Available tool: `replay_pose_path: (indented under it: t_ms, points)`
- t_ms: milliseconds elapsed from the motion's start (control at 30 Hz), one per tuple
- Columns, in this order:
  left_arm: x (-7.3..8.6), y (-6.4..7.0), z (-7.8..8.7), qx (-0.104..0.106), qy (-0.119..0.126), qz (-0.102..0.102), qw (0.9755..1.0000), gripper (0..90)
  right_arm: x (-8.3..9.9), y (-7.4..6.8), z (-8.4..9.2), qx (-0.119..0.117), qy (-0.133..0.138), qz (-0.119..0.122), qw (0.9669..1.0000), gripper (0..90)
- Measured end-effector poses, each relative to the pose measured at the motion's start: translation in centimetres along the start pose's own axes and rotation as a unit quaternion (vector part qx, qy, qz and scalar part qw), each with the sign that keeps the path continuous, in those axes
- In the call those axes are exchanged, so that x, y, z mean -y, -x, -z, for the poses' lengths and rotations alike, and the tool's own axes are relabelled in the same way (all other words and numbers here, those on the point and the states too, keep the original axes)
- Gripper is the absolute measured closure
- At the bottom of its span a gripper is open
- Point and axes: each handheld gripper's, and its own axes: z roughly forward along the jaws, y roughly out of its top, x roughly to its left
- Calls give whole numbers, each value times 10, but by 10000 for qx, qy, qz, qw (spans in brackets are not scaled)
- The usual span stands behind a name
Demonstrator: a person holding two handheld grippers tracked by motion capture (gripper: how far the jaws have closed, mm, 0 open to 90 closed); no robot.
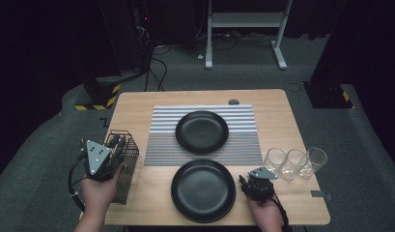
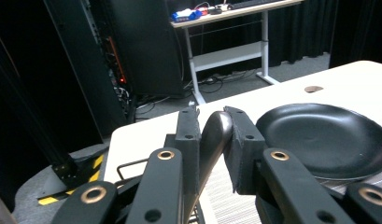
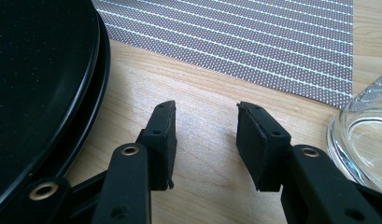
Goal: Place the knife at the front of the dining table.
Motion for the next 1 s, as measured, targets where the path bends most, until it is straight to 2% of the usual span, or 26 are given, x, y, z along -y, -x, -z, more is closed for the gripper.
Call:
replay_pose_path:
  t_ms: [233, 333, 367, 467, 667, 833, 1000]
  points:
    - [0, 0, 1, -84, 11, 32, 10000, 769, 0, 0, 0, -20, -1, -3, 10000, 570]
    - [2, -4, 4, -188, 116, 16, 9998, 779, 0, 1, 0, -45, 3, 26, 10000, 570]
    - [2, -4, 4, -188, 116, 16, 9998, 780, 0, 1, 0, -45, 3, 26, 10000, 570]
    - [-1, -15, 4, -190, 103, 217, 9995, 783, 0, 1, 0, -47, -2, 19, 10000, 570]
    - [2, -26, 7, -224, 207, 277, 9992, 793, 0, 1, 0, -42, 2, 32, 10000, 569]
    - [3, -26, 9, -233, 247, 232, 9992, 796, 0, 1, 0, -68, 1, 48, 10000, 568]
    - [4, -31, 9, -174, 282, 319, 9989, 795, 0, 1, 0, -74, 0, 39, 10000, 568]
